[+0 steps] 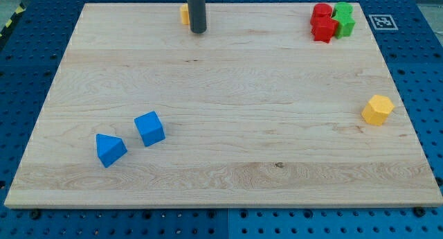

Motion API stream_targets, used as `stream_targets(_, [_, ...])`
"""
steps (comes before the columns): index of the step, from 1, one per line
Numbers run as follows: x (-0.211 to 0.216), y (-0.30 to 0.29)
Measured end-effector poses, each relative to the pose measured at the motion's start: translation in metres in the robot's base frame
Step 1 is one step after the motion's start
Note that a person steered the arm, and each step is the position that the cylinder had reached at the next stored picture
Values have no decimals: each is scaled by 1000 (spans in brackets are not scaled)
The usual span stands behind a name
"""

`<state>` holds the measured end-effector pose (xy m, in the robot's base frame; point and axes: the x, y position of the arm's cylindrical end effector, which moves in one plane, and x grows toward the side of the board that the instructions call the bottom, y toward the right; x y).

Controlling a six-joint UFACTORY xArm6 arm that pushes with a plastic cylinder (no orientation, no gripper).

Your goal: Move the hexagon to the bottom side of the red star

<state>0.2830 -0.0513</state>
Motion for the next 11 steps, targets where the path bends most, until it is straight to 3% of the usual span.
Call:
stream_targets(2, [39,30])
stream_targets(5, [111,234])
stream_targets(7, [196,381])
stream_targets(8, [227,376])
stream_targets(9, [222,317])
stream_targets(10, [173,261])
stream_targets(11, [147,252])
